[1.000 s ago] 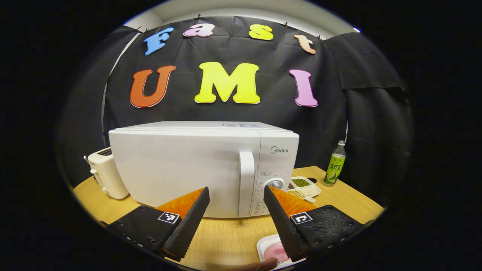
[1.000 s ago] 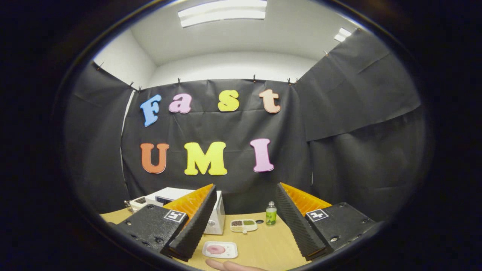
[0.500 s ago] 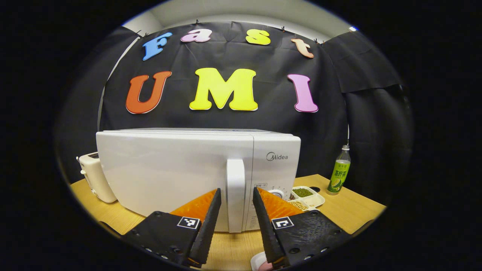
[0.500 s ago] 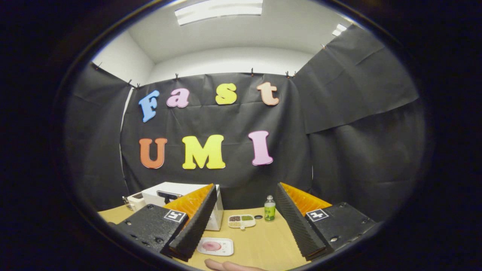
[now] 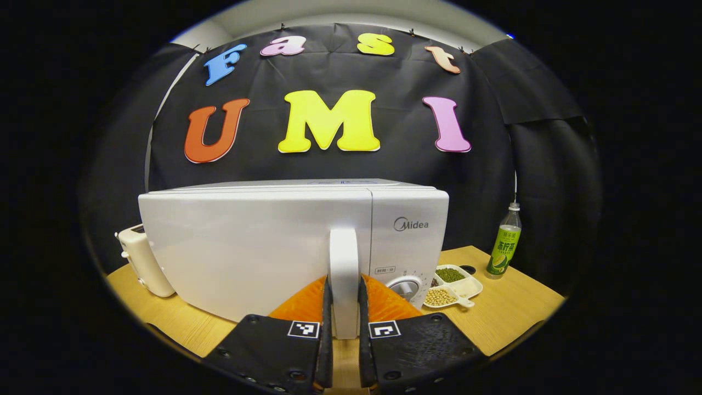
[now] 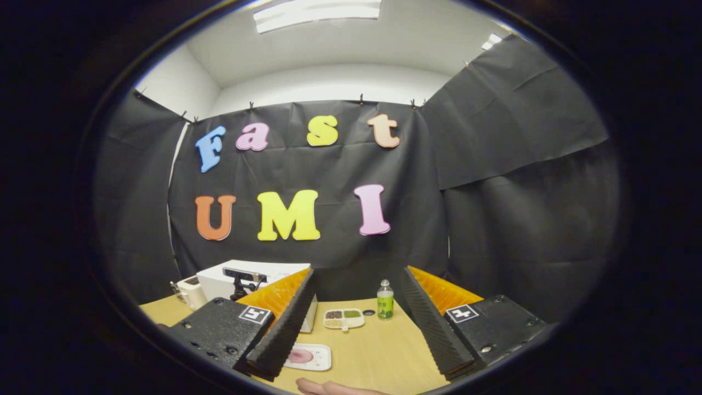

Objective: Open the microwave oven with the left hand, put the food in, and close the microwave oven.

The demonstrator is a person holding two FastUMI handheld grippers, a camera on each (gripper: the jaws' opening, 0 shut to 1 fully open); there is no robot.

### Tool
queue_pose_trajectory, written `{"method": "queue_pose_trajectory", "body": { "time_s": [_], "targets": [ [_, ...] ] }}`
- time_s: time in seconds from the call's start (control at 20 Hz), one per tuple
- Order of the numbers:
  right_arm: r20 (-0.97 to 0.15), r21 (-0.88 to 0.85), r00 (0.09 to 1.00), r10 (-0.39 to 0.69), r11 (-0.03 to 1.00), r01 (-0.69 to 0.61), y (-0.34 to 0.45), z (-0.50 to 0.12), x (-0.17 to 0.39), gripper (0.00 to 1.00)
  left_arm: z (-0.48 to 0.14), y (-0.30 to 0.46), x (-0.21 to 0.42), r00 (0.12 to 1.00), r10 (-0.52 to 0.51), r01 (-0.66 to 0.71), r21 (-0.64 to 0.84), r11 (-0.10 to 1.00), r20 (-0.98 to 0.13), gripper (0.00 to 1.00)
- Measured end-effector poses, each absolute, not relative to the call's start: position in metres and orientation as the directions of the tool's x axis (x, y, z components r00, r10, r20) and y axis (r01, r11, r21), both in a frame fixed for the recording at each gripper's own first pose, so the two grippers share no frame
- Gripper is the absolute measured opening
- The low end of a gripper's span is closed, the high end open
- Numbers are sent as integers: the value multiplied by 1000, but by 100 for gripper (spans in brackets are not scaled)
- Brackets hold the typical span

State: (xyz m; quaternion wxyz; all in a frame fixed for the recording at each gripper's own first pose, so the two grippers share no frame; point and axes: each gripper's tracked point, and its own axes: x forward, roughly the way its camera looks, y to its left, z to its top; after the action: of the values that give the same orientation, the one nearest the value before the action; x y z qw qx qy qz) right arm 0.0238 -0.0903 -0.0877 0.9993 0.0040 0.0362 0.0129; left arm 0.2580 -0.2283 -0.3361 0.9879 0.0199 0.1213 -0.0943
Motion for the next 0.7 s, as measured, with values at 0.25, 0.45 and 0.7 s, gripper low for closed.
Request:
{"method": "queue_pose_trajectory", "body": {
  "time_s": [0.25, 0.45, 0.7],
  "targets": [
    [-75, 17, 997, 24, 1000, -23, -90, -89, 25, 92, -334, -225, 245, 940, -194, 192, -35, 981, -279, 18],
    [-83, 14, 996, 26, 1000, -25, -90, -95, 26, 92, -338, -226, 248, 936, -195, 195, -31, 980, -292, 7],
    [-98, 19, 995, 24, 1000, -22, -90, -101, 29, 92, -332, -215, 212, 938, -212, 216, -15, 976, -275, 7]
  ]
}}
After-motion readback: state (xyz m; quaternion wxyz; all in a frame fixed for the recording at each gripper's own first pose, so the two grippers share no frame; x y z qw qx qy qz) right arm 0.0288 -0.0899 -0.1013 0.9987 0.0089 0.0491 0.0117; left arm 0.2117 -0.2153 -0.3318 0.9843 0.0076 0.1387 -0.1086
